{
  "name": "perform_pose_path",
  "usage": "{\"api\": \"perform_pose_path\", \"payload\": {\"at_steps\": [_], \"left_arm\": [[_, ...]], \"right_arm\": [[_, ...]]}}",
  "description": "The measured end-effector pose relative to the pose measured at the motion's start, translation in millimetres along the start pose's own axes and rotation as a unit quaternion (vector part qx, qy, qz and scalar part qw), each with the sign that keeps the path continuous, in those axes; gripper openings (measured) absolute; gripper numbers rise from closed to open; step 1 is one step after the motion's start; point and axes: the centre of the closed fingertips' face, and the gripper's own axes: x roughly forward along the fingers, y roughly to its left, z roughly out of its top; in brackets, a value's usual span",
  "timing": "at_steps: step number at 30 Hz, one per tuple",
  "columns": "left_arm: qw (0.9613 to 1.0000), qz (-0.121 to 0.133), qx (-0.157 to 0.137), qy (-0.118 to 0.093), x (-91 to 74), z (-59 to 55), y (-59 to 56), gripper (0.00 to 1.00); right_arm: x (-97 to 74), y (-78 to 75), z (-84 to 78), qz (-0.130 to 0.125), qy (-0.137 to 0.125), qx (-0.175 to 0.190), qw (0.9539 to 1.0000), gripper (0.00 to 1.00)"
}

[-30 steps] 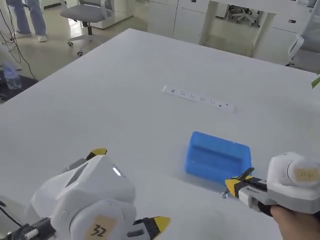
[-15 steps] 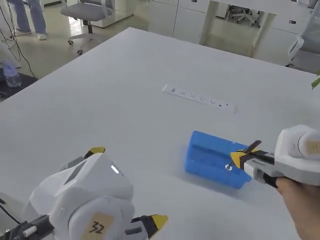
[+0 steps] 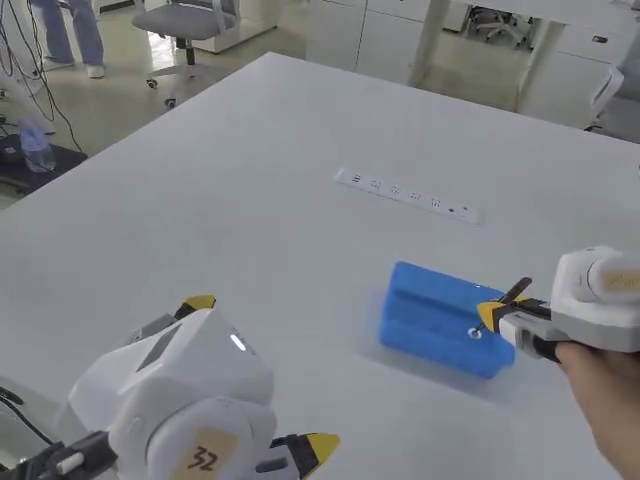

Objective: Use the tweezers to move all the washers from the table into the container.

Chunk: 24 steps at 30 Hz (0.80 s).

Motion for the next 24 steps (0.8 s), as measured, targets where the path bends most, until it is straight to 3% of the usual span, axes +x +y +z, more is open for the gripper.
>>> {"api": "perform_pose_path", "payload": {"at_steps": [12,22,24], "left_arm": [[0.9999,-0.005,0.009,0.005,4.6,1.6,-1.4,0.96],[0.9998,-0.005,0.018,-0.004,4.5,8.1,-2.4,0.92],[0.9997,-0.007,0.021,-0.014,3.6,13.3,-2.8,0.88]], "right_arm": [[25.7,-2.8,-30.4,0.006,0.043,0.001,0.9991,0.04],[26.0,-3.3,-43.7,0.007,0.057,0.005,0.9984,0.05],[25.8,-3.5,-44.3,0.006,0.055,0.004,0.9984,0.05]]}}
